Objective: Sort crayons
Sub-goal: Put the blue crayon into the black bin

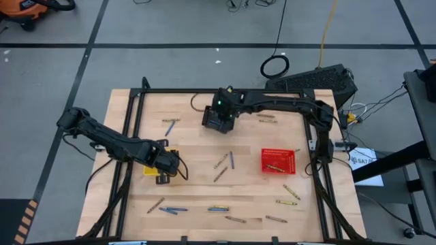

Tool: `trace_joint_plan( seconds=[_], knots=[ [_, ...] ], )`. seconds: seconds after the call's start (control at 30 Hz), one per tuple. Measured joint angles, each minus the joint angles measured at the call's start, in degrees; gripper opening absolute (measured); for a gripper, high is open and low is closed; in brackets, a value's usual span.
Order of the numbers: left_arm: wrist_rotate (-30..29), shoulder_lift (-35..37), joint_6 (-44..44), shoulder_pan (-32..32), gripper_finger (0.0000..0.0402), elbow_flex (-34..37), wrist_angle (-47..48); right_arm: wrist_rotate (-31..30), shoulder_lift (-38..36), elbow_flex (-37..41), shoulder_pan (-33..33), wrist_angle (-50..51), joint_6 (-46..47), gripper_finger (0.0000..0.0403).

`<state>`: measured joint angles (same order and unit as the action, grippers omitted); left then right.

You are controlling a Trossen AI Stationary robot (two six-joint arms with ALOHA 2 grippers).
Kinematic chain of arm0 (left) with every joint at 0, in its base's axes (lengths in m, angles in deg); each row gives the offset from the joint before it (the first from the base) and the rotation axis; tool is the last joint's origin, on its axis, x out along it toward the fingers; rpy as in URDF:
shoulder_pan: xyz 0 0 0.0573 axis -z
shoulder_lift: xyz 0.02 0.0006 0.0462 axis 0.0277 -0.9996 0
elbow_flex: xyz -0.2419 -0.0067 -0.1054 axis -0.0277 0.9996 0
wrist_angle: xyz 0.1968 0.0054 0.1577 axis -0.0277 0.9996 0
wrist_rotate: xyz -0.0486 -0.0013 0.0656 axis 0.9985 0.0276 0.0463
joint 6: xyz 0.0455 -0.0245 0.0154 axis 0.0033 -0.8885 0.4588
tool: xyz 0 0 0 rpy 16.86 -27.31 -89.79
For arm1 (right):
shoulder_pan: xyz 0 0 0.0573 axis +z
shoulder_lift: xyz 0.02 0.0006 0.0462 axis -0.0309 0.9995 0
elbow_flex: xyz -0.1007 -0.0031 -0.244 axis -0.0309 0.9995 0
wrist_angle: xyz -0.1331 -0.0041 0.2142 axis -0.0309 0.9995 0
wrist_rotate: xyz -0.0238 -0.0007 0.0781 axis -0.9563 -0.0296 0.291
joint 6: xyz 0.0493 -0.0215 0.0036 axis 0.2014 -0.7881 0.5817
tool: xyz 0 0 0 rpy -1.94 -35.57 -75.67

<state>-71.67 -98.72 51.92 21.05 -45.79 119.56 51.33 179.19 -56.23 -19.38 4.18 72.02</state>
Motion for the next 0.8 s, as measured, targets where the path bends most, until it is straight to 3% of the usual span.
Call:
trace_joint_plan(
  seconds=[0.43,0.8],
  knots=[
    [0.22,-0.02,-4.02,0.00,0.0075,-4.65,8.25,12.15,1.60,0.00,-5.62,-4.83,-11.10,0.0000],
    [0.21,-0.02,-5.42,0.02,0.0075,-4.73,9.30,11.97,7.71,-0.02,-6.76,-3.85,-15.26,0.0000]
  ],
)
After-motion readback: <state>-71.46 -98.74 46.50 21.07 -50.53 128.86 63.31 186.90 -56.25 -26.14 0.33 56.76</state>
